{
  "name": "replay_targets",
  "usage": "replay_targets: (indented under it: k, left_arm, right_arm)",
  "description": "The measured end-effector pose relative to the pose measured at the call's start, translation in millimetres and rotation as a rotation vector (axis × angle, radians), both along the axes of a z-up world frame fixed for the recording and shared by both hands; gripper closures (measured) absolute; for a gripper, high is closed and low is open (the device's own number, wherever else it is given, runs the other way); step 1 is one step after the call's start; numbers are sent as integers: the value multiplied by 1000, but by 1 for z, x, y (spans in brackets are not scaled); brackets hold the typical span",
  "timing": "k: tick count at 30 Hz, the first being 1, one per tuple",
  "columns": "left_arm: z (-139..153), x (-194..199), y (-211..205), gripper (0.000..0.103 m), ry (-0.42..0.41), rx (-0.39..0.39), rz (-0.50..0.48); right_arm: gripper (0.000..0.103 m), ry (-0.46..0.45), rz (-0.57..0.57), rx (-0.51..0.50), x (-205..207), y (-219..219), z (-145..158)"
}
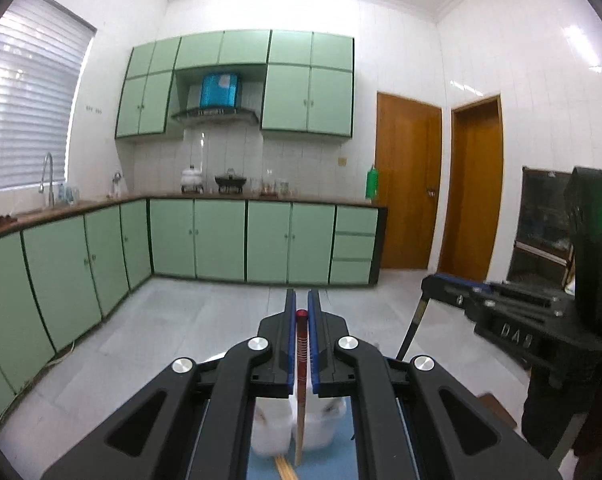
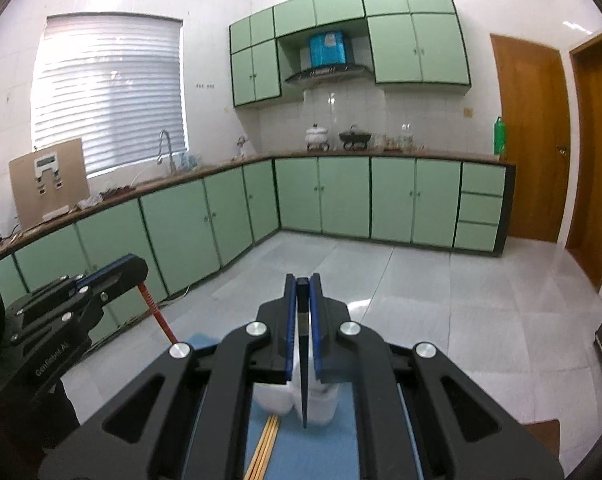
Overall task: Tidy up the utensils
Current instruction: 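Lift both held chopsticks up over the white holder, then drop both chopsticks into the holder by opening both tools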
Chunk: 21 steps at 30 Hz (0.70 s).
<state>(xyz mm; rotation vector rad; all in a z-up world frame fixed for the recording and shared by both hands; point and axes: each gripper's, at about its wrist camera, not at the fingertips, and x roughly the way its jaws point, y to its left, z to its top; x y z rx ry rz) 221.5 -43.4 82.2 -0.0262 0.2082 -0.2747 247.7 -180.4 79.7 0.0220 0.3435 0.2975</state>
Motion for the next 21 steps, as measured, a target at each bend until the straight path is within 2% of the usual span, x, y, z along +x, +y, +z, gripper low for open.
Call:
replay_targets:
  k: [4,8,12,21]
  left_arm:
    - [9,33,-6,97,-35,-1,24]
    - [-6,68,-9,97,-32,2,47]
    - [-36,98,-11,97,23,9,57]
    - [-85,127,-7,97,155,27,56]
  right_arm:
    - [97,-27,-23,10,37,-3,9]
    - [97,-25,-51,12,70,-6,-1]
    - [97,12,-62,-12,97,-1,-26]
    - [97,108,-37,-42,107,12,-82]
